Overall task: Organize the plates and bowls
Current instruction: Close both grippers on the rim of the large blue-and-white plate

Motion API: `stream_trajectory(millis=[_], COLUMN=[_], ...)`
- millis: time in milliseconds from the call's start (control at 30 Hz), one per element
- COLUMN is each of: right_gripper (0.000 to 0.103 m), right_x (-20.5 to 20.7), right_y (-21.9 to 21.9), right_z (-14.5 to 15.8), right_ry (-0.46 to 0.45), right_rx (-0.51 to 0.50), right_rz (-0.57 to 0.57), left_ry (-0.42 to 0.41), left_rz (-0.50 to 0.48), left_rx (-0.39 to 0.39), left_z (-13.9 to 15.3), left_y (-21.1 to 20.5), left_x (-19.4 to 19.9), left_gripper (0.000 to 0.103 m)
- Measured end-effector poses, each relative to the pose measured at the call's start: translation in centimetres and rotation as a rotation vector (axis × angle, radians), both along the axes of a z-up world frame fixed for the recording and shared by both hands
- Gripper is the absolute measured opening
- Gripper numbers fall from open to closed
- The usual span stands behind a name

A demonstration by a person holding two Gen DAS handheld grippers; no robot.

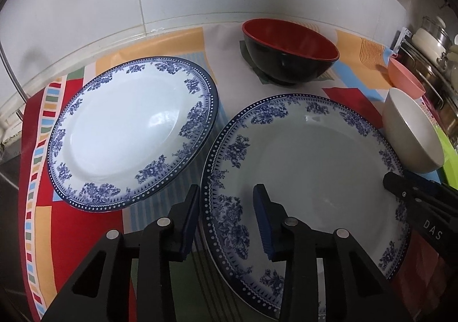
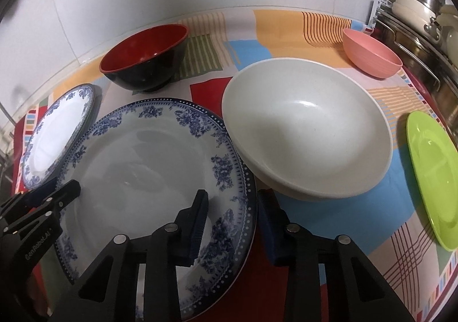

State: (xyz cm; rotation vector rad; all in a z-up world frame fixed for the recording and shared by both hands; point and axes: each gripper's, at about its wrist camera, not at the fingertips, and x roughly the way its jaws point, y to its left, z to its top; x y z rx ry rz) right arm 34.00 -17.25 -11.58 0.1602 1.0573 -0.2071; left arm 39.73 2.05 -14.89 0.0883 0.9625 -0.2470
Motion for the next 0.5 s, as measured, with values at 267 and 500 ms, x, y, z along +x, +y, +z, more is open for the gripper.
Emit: stream_trajectory(millis=[267,500], right_gripper=[0.035,0.035], right_x=[-0.1,-0.6], right_y=[0.3,1.0], right_z=[0.0,0.6], right_ry=[0.008,0.006], right_rx=[-0.012,-0.002], right_rz=[0.013,0.034], left_ry=[-0.019,-0.017], left_rz=[0.008,0.023], left_rx=[0.0,0.015], left_z=[0.3,1.3], left_y=[0.6,1.5], left_x=[-0.9,-2.4], left_gripper=[0.034,0.034])
